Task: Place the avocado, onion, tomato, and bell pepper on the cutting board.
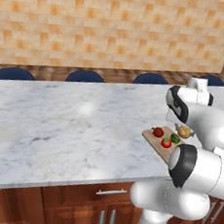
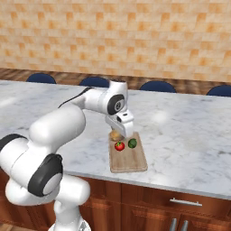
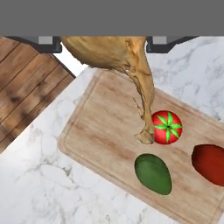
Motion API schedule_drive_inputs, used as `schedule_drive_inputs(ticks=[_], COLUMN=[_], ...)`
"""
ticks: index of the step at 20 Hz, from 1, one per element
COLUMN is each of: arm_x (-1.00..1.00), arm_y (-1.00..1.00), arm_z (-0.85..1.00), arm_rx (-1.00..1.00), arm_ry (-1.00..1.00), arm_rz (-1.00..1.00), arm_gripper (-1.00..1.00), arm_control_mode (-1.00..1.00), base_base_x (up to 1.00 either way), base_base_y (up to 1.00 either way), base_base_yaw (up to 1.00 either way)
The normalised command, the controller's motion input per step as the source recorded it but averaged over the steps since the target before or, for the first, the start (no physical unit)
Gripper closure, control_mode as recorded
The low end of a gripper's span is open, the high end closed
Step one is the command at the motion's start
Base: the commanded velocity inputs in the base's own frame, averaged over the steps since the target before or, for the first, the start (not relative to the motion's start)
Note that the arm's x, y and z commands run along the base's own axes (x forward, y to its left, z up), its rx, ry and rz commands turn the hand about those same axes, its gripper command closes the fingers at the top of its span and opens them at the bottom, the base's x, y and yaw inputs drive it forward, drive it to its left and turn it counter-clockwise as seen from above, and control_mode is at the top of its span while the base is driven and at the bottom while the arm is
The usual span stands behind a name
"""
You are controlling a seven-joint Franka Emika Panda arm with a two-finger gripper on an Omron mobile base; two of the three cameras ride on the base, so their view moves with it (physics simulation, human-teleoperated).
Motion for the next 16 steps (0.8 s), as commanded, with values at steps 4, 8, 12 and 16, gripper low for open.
schedule_drive_inputs(ticks=[4,8,12,16], arm_x=[-0.01,-0.08,-0.01,0.0], arm_y=[-0.25,-0.05,0.0,-0.04], arm_z=[-0.12,-0.33,-0.38,-0.39], arm_rx=[0.02,0.0,0.0,0.0], arm_ry=[0.01,0.0,0.0,0.0], arm_rz=[-0.16,-0.1,-0.08,-0.08], arm_gripper=[1.0,1.0,1.0,1.0], arm_control_mode=[-1.0,-1.0,-1.0,-1.0], base_base_x=[0.0,0.0,0.0,0.0], base_base_y=[0.0,0.0,0.0,0.0], base_base_yaw=[0.0,0.0,0.0,0.0])
